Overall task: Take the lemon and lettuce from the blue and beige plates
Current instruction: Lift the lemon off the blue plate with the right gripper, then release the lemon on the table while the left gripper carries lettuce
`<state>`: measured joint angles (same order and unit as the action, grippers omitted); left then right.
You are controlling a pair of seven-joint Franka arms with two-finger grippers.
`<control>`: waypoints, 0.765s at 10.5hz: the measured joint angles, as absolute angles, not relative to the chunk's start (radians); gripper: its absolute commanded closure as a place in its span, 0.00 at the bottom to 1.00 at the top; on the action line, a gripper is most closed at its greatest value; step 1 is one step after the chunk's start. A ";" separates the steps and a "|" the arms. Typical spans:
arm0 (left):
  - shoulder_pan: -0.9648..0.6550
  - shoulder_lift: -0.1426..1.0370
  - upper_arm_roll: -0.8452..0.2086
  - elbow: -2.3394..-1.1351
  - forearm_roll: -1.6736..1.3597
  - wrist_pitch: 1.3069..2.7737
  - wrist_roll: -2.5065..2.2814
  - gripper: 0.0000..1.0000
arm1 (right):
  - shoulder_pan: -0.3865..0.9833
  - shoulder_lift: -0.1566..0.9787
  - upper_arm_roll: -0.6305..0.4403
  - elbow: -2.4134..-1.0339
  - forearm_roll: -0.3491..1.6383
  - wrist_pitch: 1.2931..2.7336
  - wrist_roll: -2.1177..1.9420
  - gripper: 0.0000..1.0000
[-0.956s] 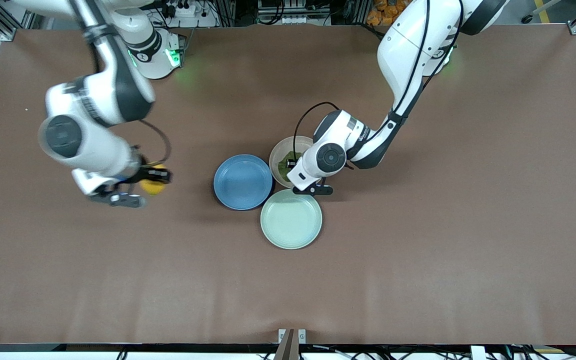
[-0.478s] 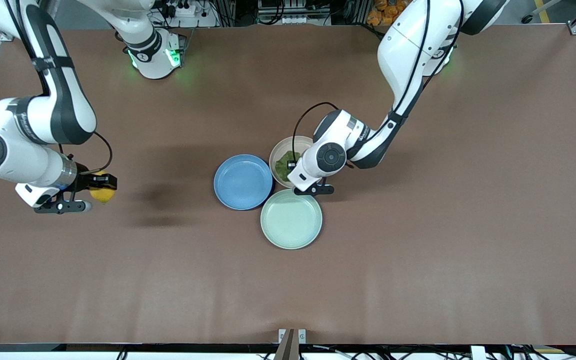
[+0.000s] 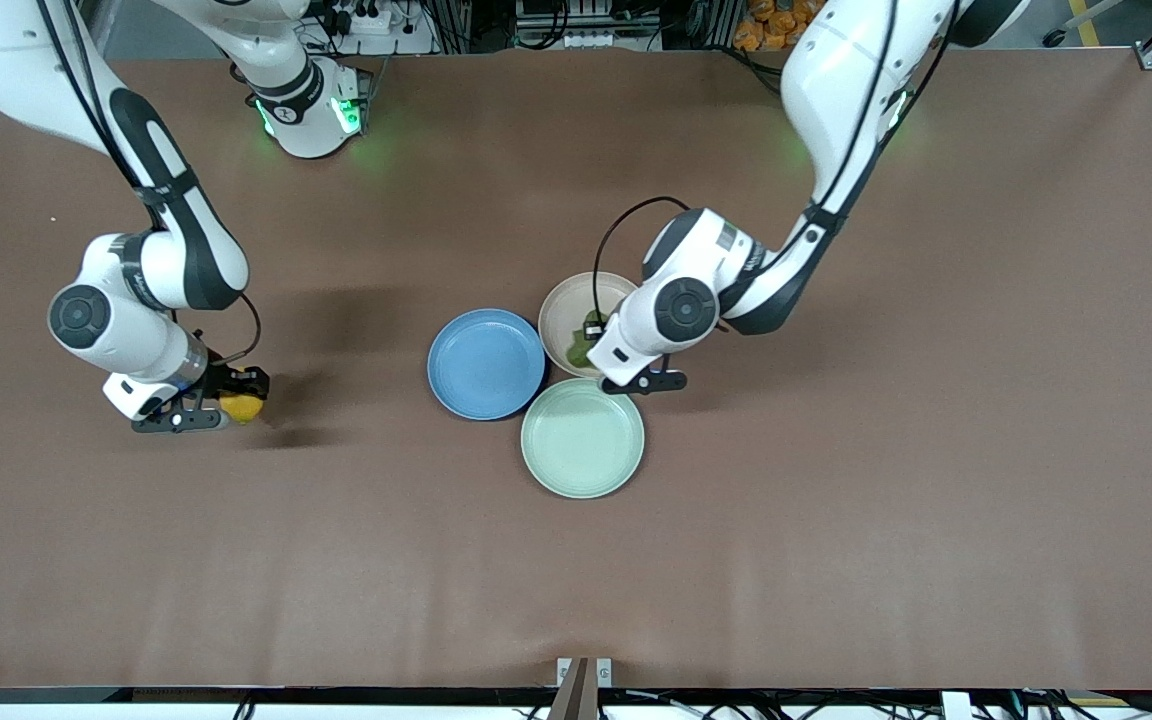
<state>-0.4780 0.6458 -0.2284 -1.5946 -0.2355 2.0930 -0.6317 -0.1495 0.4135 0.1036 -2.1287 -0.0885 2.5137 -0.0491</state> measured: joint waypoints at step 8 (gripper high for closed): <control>0.020 0.438 -0.207 -1.593 -0.222 1.821 -0.317 1.00 | -0.093 0.193 0.069 -1.969 -0.090 2.153 -0.049 0.00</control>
<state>0.0204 0.4376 -0.2075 -1.5935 -0.2221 1.8205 -0.3168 -0.0925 0.1927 0.0694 -1.9690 -0.0896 2.1532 -0.0491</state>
